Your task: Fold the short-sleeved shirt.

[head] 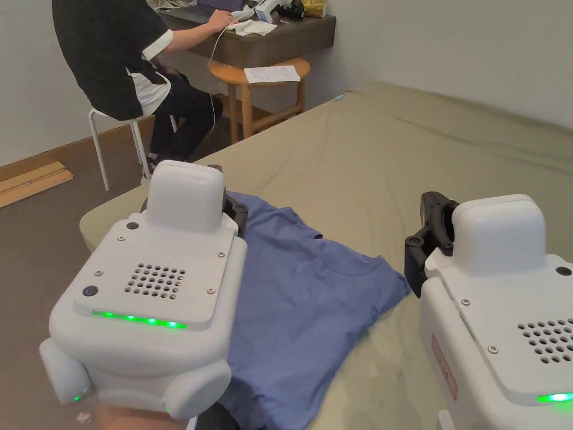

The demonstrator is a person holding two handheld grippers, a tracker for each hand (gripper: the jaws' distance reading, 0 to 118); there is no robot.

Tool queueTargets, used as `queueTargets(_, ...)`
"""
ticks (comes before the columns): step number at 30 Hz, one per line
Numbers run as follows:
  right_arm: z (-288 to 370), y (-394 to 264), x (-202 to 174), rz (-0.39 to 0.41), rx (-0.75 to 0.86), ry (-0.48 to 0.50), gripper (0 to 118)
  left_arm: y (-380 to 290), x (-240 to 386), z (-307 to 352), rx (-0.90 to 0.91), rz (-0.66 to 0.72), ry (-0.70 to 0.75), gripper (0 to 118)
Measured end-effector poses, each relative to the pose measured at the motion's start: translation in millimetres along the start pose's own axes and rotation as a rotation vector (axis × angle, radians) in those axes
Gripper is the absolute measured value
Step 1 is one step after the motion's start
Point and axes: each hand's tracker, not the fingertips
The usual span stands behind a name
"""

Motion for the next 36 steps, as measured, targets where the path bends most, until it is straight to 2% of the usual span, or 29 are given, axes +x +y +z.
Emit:
queueTargets(3,-5,-6,6,0.001,-0.023,-0.013,1,-11,4,-18,-0.060,-0.019,-0.040,0)
queueTargets(11,-19,-31,29,0.014,-0.117,-0.078,1,-91,31,-122,-0.436,0.010,-0.266,0)
queueTargets(17,-32,-51,55,0.004,-0.192,-0.127,1,-159,70,-202,-0.661,-0.005,-0.309,1)
queueTargets(18,-35,-55,60,0.005,-0.203,-0.133,1,-171,76,-214,-0.688,-0.006,-0.299,27)
queueTargets(20,-40,-59,65,0.005,-0.228,-0.149,1,-191,86,-232,-0.748,-0.018,-0.295,98)
queueTargets(21,-42,-61,69,0.004,-0.234,-0.154,1,-201,90,-242,-0.803,-0.021,-0.288,117)
queueTargets(23,-46,-62,70,0.004,-0.246,-0.163,1,-223,95,-259,-0.914,-0.009,-0.309,117)
queueTargets(24,-47,-62,69,0.004,-0.251,-0.169,1,-223,95,-260,-0.852,-0.005,-0.297,117)
queueTargets(27,-52,-68,77,-0.003,-0.270,-0.179,1,-239,99,-276,-0.897,-0.056,-0.257,117)
queueTargets(32,-60,-73,73,-0.013,-0.293,-0.177,1,-247,95,-286,-0.945,0.005,-0.266,118)
queueTargets(34,-63,-75,72,-0.019,-0.300,-0.172,1,-248,100,-284,-0.935,-0.037,-0.272,118)
queueTargets(35,-63,-80,77,-0.026,-0.305,-0.167,1,-247,100,-282,-0.921,-0.046,-0.276,116)
queueTargets(36,-63,-82,79,-0.033,-0.309,-0.163,1,-248,100,-285,-0.920,-0.050,-0.293,106)
